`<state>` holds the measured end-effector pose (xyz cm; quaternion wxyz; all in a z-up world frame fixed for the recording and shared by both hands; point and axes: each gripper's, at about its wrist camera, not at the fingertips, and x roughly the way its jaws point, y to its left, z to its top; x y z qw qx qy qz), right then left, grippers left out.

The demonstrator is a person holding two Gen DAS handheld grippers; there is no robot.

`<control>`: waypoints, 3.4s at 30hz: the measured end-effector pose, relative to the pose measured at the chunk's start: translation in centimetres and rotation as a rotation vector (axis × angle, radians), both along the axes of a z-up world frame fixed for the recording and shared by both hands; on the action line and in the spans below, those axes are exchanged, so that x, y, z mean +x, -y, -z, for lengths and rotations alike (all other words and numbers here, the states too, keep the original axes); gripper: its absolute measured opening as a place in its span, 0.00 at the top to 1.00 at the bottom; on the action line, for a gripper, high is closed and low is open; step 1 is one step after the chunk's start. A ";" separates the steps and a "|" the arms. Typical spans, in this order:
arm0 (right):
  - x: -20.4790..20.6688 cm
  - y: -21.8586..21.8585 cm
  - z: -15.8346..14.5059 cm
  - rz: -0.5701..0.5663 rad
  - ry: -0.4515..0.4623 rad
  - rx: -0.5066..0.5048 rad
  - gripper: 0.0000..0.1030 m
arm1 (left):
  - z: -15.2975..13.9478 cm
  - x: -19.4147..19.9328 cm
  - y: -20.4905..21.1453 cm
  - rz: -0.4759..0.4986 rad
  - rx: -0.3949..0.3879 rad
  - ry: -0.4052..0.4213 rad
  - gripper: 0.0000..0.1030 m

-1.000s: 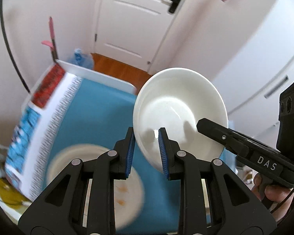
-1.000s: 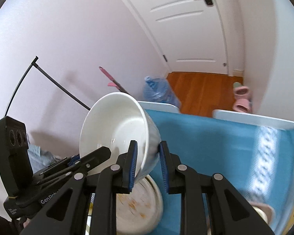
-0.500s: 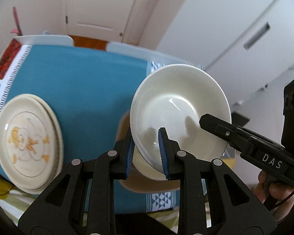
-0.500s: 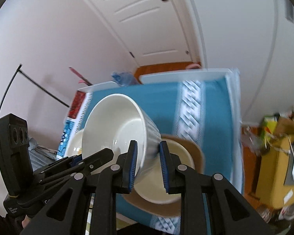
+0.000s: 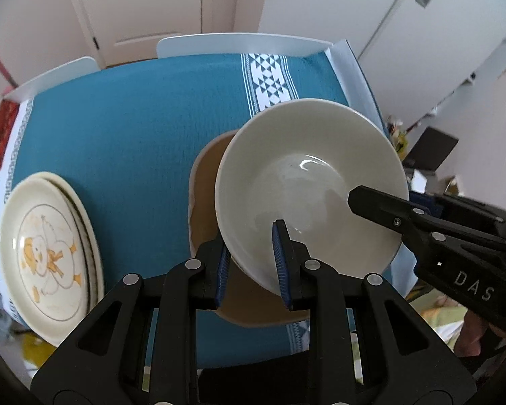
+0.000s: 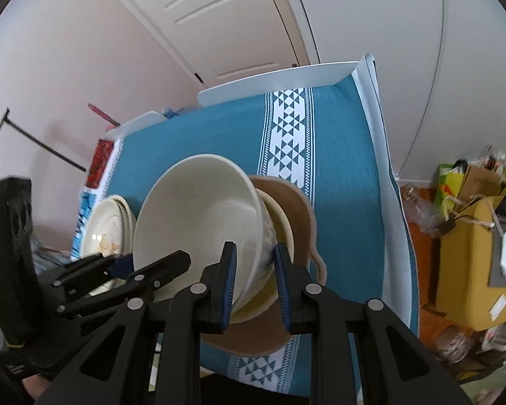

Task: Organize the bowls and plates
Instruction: 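Carry the white bowl with the right gripper and lower it into the cream bowl, then open the right gripper and lift it away from the bowls, then grasp the beige square bowl rim with both grippers from opposite sides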

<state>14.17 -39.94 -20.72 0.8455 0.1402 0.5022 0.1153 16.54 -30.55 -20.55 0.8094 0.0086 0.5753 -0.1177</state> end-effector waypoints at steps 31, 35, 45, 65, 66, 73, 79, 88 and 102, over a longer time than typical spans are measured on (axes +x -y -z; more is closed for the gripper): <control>-0.4 -0.4 0.7 0.009 -0.012 -0.056 0.80 | -1.0 0.0 1.0 0.084 0.154 0.040 0.79; -1.1 0.0 -1.0 0.025 0.030 -0.041 0.80 | -3.8 -0.2 -0.1 0.057 0.136 0.113 0.79; -3.8 1.2 -6.9 0.127 0.263 -0.052 0.05 | -10.7 -2.4 -2.9 -0.013 0.140 0.401 0.00; -5.4 1.1 -1.2 0.100 0.047 -0.255 0.01 | -3.8 -3.5 -6.3 0.054 0.125 0.176 0.00; -5.4 1.1 -0.4 0.097 0.022 -0.251 0.01 | -2.9 -3.4 -6.2 0.064 0.132 0.154 0.00; -4.8 0.7 2.4 0.051 -0.058 -0.251 0.03 | 0.0 -3.0 -4.8 0.153 0.183 0.080 0.01; -3.2 0.1 3.9 -0.008 -0.133 -0.256 0.16 | 1.7 -2.1 -3.4 0.230 0.226 0.006 0.07; -1.1 -1.1 5.5 -0.092 -0.202 -0.245 0.49 | 3.3 -1.0 -2.3 0.300 0.207 -0.044 0.41; -0.3 -2.3 7.3 -0.164 -0.170 -0.206 0.80 | 4.6 -0.9 -1.1 0.302 0.124 -0.063 0.78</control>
